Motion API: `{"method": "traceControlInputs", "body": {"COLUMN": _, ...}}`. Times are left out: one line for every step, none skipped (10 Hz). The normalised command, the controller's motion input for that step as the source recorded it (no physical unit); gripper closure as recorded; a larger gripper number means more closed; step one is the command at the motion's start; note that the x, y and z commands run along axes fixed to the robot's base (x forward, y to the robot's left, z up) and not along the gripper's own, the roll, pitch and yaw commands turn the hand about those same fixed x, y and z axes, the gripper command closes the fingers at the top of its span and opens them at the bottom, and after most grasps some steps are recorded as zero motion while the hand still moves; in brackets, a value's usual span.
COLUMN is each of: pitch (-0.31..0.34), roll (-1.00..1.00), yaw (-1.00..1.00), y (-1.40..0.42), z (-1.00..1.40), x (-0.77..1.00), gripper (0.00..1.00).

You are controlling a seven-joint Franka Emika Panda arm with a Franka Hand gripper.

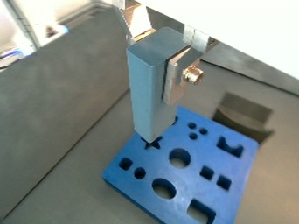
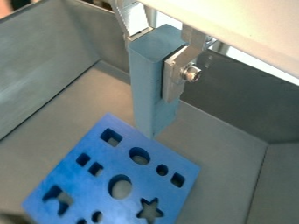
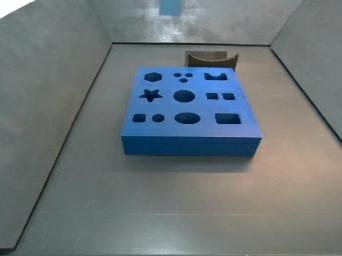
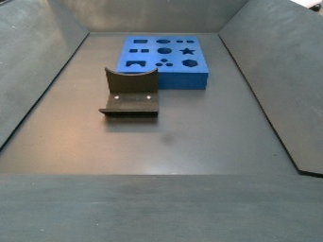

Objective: Insert the rectangle object.

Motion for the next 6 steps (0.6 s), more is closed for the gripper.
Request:
{"method": "traceControlInputs", "body": {"pitch": -0.026, "roll": 0.0, "yaw": -0.86, "y": -0.04, "z": -0.37, "x": 0.24, "gripper": 1.0}}
{"method": "traceControlInputs", "body": {"pitch": -0.021, "roll": 0.0, "yaw": -0.85, "y": -0.04, "z": -0.37, "x": 0.26, "gripper": 1.0}}
{"method": "traceControlInputs", "body": {"pitch": -0.029, "roll": 0.0, "yaw": -0.79, "y": -0.05, "z": -0.37, "x": 0.32, "gripper": 1.0}}
{"method": "traceControlInputs", "body": {"pitch": -0.03, "roll": 0.01, "yaw": -0.77, "y": -0.06, "z": -0.4, "x": 0.35, "gripper": 1.0}}
{"method": "traceControlInputs", "body": {"pitch": -0.034, "roll": 0.01, "yaw": -0.78, "y": -0.06, "z": -0.39, "x": 0.34, "gripper": 1.0}}
{"method": "traceControlInputs", "body": {"pitch": -0.034, "roll": 0.01, "yaw": -0.78, "y": -0.06, "z": -0.39, "x": 0.35, "gripper": 1.0}}
